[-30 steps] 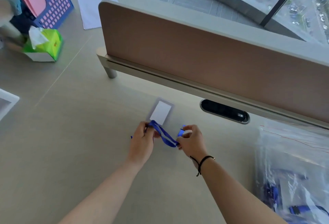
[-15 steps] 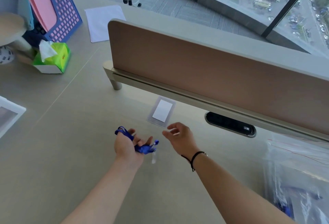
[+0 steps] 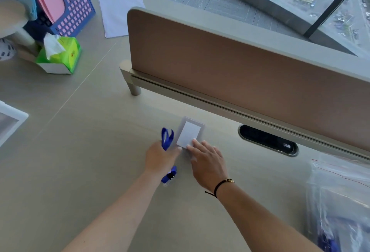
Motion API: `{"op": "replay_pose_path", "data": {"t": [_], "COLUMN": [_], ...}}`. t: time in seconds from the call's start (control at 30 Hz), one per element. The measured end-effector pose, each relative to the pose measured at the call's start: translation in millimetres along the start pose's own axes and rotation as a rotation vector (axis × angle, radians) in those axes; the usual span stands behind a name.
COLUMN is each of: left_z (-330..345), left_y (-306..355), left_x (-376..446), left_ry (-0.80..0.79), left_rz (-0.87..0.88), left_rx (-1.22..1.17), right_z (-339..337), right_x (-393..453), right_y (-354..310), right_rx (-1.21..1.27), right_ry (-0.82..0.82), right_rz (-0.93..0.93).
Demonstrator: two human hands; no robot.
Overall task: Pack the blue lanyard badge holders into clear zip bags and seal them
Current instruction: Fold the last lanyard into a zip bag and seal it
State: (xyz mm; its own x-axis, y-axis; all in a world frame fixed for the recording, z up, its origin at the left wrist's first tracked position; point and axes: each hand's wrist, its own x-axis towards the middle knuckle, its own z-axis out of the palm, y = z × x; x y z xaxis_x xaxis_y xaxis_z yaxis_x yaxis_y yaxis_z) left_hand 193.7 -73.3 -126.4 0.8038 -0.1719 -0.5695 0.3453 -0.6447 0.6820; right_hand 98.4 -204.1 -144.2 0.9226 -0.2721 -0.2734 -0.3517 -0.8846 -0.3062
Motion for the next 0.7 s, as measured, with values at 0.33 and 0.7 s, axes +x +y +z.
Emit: {"op": "replay_pose_path", "data": {"t": [0.33,0.7], "left_z": [30.4,40.0], "left_y": [-12.1,2.6], "left_x": [-30.5,-49.4], "left_ry": [-0.020,-0.178], "left_rz": [0.183,0.213], "left_rx": [0.594,0.894], "right_z": [-9.2,-30.8], "right_x": [-59.1,-61.0], "right_y": [-14.5,24.4], "right_rx": [0.599,0.531], "right_ry": [-0.085,-0.070], "right_rz": [0.399,0.571]}}
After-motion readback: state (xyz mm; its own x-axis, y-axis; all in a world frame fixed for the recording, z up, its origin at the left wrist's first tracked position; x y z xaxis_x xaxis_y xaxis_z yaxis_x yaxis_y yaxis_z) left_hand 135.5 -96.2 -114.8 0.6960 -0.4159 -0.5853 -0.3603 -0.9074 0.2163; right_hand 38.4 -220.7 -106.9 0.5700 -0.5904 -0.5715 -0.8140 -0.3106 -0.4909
